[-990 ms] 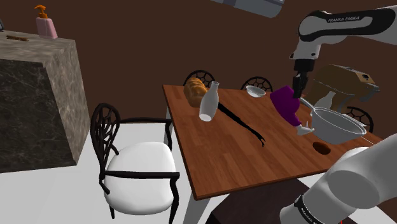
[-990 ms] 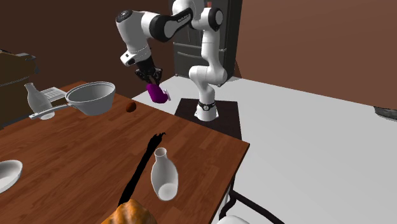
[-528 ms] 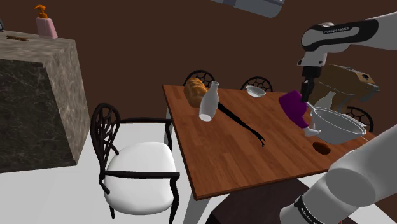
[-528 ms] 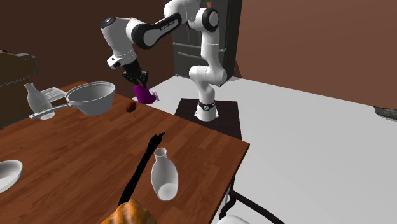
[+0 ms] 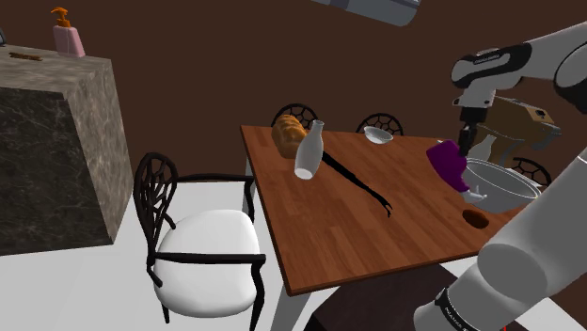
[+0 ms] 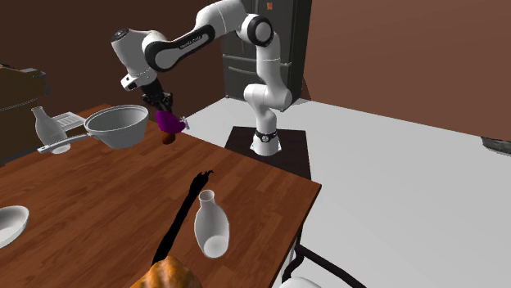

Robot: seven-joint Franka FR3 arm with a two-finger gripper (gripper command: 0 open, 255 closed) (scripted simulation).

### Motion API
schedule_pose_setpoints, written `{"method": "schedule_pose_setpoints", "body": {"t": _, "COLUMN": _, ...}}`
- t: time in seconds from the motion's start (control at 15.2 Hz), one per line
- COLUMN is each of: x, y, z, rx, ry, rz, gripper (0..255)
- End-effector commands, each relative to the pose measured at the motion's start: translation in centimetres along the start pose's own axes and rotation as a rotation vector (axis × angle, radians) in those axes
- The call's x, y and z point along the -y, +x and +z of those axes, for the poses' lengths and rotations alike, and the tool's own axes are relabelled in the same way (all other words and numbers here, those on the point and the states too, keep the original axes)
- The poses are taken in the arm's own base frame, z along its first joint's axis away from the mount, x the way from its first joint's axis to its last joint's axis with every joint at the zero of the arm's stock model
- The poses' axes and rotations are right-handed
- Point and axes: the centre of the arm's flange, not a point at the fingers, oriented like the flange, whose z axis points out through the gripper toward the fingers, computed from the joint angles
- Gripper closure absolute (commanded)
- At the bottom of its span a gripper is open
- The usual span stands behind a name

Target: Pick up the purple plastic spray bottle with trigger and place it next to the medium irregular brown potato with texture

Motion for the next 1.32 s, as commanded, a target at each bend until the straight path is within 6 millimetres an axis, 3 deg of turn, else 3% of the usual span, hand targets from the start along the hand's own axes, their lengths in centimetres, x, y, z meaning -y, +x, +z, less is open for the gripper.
{"method": "schedule_pose_setpoints", "body": {"t": 0.0, "x": -2.7, "y": -0.3, "z": 0.6, "rx": 0.000, "ry": -0.002, "rz": -0.002, "gripper": 255}}
{"method": "schedule_pose_setpoints", "body": {"t": 0.99, "x": -21.3, "y": -4.1, "z": 5.4, "rx": 0.000, "ry": -0.002, "rz": -0.002, "gripper": 255}}
{"method": "schedule_pose_setpoints", "body": {"t": 1.25, "x": -21.4, "y": -3.4, "z": 7.4, "rx": 0.000, "ry": -0.002, "rz": -0.002, "gripper": 255}}
